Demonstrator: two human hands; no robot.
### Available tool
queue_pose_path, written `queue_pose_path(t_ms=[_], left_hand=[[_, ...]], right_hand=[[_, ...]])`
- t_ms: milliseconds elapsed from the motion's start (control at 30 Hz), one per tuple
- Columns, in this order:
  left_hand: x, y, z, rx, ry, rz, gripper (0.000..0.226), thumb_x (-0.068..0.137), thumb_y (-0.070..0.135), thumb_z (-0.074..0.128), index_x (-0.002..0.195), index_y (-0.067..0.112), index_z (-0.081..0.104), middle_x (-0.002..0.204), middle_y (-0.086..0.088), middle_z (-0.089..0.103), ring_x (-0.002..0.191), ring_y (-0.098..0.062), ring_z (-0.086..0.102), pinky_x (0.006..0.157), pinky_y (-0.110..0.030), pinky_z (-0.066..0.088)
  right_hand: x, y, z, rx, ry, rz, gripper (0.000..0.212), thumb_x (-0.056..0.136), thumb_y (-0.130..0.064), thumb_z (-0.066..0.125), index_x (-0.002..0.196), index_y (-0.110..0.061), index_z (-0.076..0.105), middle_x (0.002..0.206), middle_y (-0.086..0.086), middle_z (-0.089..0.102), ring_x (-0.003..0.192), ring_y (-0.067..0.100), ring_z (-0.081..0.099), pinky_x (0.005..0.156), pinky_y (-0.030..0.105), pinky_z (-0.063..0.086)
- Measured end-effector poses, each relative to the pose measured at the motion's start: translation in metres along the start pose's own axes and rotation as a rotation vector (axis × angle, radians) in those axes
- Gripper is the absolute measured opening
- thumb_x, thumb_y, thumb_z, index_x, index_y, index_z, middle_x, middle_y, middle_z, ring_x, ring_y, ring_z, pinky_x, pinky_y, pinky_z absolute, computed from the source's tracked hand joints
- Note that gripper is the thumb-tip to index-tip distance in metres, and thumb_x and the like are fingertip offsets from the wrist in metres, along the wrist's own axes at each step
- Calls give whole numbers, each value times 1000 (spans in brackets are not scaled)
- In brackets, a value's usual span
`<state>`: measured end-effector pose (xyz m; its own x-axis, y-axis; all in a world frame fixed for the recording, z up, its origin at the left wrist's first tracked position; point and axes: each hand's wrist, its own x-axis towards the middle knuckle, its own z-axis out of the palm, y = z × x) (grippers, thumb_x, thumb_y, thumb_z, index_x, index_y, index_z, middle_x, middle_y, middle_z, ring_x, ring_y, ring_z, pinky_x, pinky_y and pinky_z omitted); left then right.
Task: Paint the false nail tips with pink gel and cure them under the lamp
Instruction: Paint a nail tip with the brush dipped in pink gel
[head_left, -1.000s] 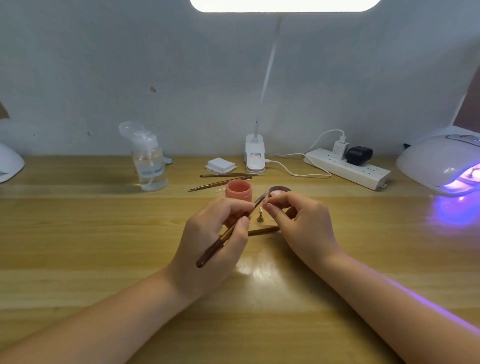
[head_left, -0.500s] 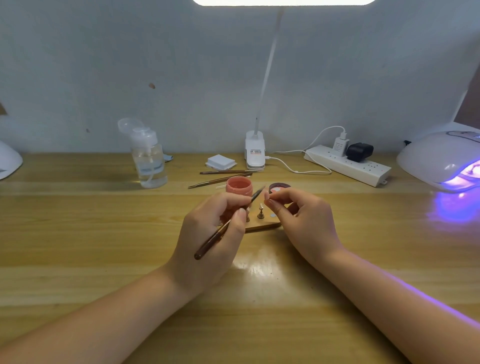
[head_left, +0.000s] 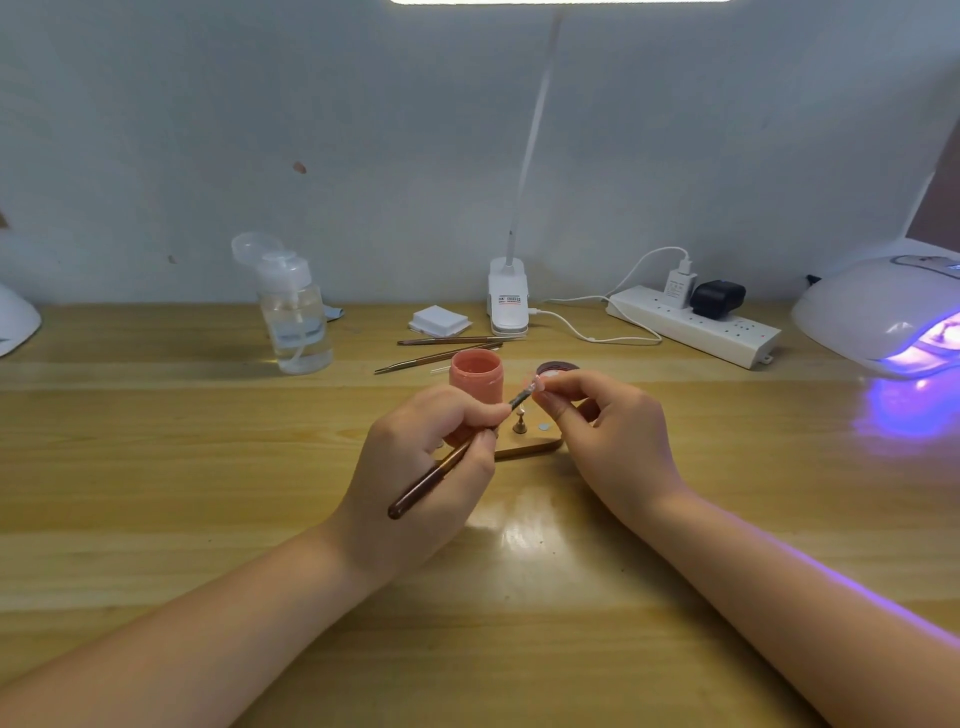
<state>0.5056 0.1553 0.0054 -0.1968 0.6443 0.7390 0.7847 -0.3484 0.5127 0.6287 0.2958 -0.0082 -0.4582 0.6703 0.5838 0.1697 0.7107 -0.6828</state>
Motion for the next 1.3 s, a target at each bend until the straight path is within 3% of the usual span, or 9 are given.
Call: queue_pose_path(t_ms=[200,400,533,667,867,1033,1133,1233,1300], left_hand=[[1,3,1,7,16,16,21,87,6,60,105,7,71,95,2,71,94,-4,64,81,-15,48],[0,1,-1,-11,61,-37,23,86,18,56,97,7,73,87,2,70,85,-10,65,73,-21,51],[1,4,0,6,21,-4,22,86,7,61,105,9,72,95,3,71,93,-4,65,81,-16,49],[0,1,-1,7,41,-69,17,85,13,57,91,7,73,82,1,69,81,-10,64,69,-22,50],[2,4,0,24,15,-21,19,87,10,60,103,12,71,92,7,69,90,0,62,78,-13,46],[-1,3,-2,21,43,-55,27,84,25,52,93,11,73,85,7,70,83,-9,63,74,-27,50],[1,5,-1,47,3,-17,27,87,25,53,102,15,72,91,10,70,89,-4,62,79,-19,47],[2,7,-3,93,-2,-65,22,85,24,55,93,15,75,84,12,70,84,-6,61,72,-18,45],[10,10,-8,-9,44,-177,17,82,16,55,84,18,72,74,14,69,76,-4,63,62,-15,45]], right_hand=[[0,-1,-1,2,-18,2,14,87,-20,68,99,-19,74,88,-4,73,70,16,63,69,43,53],[0,-1,-1,2,-14,34,14,87,-22,69,99,-19,74,89,-5,73,71,14,64,71,43,53],[0,-1,-1,2,-14,25,13,87,-20,69,98,-19,74,88,-5,73,69,14,63,69,42,53],[0,-1,-1,4,-5,42,11,86,-21,69,97,-20,74,87,-7,72,67,10,61,70,41,53],[0,-1,-1,2,-11,33,12,87,-20,69,98,-20,74,89,-6,73,70,14,64,70,42,53],[1,0,-1,15,-3,60,11,86,-23,69,96,-22,74,87,-9,72,68,10,62,70,40,53],[1,0,-1,17,-5,58,10,86,-22,70,95,-23,74,84,-10,71,67,9,61,68,40,53],[1,1,-1,26,-2,76,9,86,-21,70,94,-24,74,82,-13,70,67,6,60,68,37,53],[2,1,-1,38,1,88,7,86,-22,70,91,-26,73,78,-17,67,65,2,59,67,34,52]])
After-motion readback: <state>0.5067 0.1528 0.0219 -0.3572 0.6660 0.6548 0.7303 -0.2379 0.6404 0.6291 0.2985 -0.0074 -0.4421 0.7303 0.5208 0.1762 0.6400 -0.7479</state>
